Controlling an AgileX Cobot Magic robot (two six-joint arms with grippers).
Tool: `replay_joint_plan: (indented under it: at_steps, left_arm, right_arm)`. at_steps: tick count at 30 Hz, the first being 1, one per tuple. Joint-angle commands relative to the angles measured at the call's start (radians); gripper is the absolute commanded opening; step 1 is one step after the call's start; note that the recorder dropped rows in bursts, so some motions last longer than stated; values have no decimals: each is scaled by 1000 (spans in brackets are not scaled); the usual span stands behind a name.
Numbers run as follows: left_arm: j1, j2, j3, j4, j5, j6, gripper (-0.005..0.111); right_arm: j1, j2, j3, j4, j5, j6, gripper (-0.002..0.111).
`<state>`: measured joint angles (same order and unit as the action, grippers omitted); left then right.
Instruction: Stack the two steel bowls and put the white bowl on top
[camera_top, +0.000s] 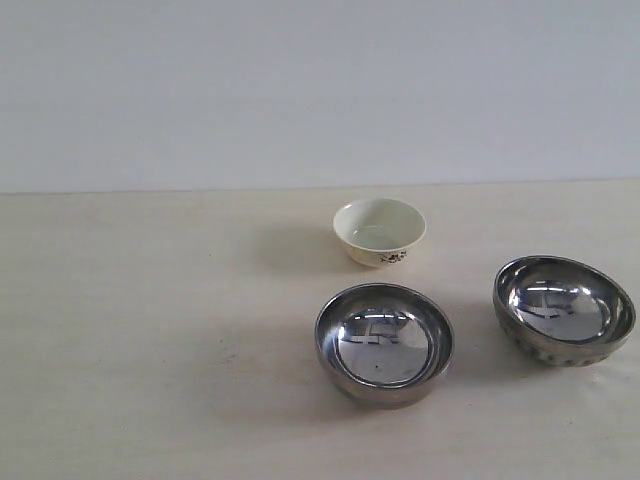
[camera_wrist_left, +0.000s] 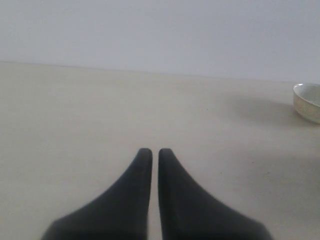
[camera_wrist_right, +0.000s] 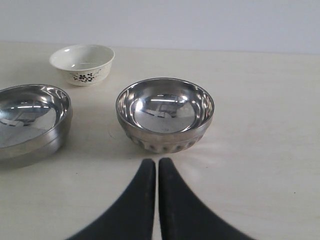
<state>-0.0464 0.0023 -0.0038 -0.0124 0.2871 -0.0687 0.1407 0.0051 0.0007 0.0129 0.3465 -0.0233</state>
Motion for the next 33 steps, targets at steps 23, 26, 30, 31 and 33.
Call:
replay_joint_plan:
  at_steps: [23, 26, 30, 31, 33]
  left_arm:
    - [37, -2, 4, 6, -3, -9, 4]
    - [37, -2, 4, 6, -3, -9, 4]
    - [37, -2, 4, 6, -3, -9, 4]
    - [37, -2, 4, 6, -3, -9, 4]
    - [37, -2, 4, 6, -3, -9, 4]
  right_arm:
    - [-1, -5, -1, 0, -9, -2, 0]
    - [-1, -5, -1, 0, -9, -2, 0]
    - [-1, -5, -1, 0, -9, -2, 0]
    - [-1, -5, -1, 0, -9, -2, 0]
    - [-1, -5, -1, 0, -9, -2, 0]
